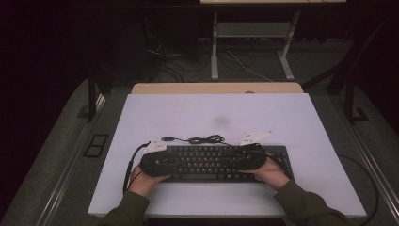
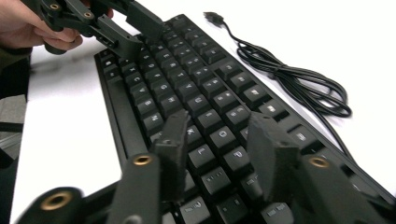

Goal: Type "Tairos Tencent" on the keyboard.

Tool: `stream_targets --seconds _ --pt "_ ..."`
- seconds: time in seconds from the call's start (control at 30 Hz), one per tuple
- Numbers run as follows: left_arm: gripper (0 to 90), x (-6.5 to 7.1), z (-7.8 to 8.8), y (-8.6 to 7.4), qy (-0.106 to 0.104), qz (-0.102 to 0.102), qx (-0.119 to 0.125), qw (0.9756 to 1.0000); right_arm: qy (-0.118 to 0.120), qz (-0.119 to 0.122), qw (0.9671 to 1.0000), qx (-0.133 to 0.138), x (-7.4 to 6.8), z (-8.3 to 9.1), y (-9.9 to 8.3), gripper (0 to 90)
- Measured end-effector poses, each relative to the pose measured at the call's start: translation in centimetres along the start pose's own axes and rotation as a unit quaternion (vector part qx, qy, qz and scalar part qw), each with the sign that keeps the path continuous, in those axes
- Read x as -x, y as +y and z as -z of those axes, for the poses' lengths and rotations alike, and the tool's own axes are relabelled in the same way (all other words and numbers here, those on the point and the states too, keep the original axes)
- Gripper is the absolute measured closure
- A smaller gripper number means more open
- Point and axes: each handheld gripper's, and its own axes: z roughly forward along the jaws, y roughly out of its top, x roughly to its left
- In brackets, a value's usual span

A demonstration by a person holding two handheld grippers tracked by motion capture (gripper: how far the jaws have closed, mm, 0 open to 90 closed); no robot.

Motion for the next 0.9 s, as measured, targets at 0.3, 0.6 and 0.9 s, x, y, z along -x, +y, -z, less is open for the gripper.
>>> stream_targets --seconds 0.3,0.6,0.9 --pt "34.5 0.4 0.8 -0.9 0.005 0.006 -0.001 1.0 0.032 0.013 0.9994 -0.011 -0.5 -1.4 0.9 78.9" --pt "22.2 0.5 1.5 -1.5 0.021 0.016 0.005 0.9996 0.064 0.03 0.9973 -0.021 -1.2 -2.8 1.6 89.5" --pt "15.4 0.6 1.9 -1.8 0.03 0.02 0.008 0.9993 0.08 0.043 0.9952 -0.037 -1.9 -4.1 2.1 89.6"
